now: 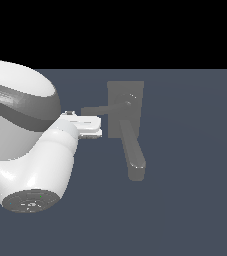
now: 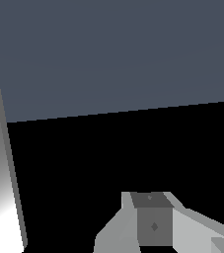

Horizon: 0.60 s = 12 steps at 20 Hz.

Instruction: Turn on the faucet by rotating a designated handle.

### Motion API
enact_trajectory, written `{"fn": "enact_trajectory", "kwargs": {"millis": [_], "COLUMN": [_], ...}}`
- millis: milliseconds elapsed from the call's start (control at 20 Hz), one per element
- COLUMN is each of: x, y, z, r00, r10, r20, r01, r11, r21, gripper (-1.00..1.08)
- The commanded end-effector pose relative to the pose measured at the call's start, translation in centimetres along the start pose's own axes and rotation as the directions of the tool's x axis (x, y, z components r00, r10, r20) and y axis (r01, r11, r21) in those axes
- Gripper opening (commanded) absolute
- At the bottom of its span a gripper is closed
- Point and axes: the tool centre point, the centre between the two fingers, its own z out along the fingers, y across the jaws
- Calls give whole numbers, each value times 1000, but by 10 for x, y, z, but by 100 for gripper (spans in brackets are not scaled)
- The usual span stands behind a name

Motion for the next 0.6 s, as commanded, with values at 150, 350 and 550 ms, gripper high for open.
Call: {"fn": "enact_trajectory", "kwargs": {"millis": [150,350,550], "x": [8,4,3], "y": [-2,10,13], "z": [-2,1,3], "r00": [1000,1000,1000], "r10": [-6,5,29], "r20": [-23,-15,-11], "r01": [6,-5,-29], "r11": [1000,999,999], "r21": [-3,-35,-44], "gripper": [-100,-100,-100]}}
